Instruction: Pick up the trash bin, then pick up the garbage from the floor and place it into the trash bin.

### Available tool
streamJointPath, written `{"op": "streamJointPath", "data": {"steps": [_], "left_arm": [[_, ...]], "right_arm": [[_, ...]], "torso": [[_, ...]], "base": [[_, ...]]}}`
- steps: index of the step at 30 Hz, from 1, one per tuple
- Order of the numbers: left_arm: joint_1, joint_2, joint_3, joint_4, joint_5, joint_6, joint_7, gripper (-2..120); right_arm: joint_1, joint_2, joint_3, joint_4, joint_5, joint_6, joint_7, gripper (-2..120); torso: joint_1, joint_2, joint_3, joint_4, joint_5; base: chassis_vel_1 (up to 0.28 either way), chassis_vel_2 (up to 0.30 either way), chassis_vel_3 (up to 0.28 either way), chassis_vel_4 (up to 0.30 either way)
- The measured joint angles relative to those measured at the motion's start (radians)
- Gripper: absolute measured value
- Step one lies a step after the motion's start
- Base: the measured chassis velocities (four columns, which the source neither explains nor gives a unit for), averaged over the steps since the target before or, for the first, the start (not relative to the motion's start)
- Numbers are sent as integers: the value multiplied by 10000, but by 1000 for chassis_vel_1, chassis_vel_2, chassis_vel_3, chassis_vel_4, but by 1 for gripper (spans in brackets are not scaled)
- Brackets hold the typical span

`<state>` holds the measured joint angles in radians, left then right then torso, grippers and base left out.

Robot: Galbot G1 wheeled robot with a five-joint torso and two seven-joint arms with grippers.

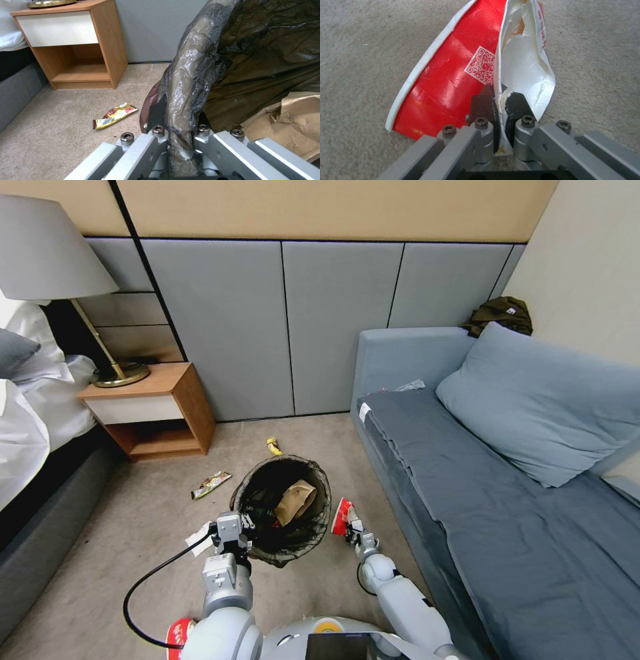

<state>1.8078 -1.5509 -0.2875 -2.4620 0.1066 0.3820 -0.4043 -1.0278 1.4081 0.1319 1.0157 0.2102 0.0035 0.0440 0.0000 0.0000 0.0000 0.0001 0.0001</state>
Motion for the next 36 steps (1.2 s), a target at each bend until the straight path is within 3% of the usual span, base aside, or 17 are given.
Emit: {"op": "streamJointPath", "data": {"steps": [11,27,29,31,35,36], "left_arm": [[0,0,0,0,0,0,0,0],[0,0,0,0,0,0,0,0],[0,0,0,0,0,0,0,0],[0,0,0,-1,0,0,0,0],[0,0,0,0,0,0,0,0],[0,0,0,0,0,0,0,0]], "right_arm": [[-269,-150,132,678,-83,220,125,0],[-1896,-560,465,6449,101,988,428,0],[-2078,-628,449,7900,155,1448,-26,0],[-2109,-656,446,8207,181,1601,-194,0],[-2354,-819,390,9794,658,2744,-1858,0],[-2354,-819,390,9794,658,2744,-1858,0]], "torso": [[0,0,0,-1,-1],[0,0,0,-1,0],[0,0,-1,1,-1],[0,0,-1,1,-2],[0,0,0,0,-3],[0,0,0,0,-3]], "base": [[0,0,0,0],[0,0,0,0],[0,0,0,0],[0,0,0,0],[0,0,0,0],[0,0,0,0]]}}
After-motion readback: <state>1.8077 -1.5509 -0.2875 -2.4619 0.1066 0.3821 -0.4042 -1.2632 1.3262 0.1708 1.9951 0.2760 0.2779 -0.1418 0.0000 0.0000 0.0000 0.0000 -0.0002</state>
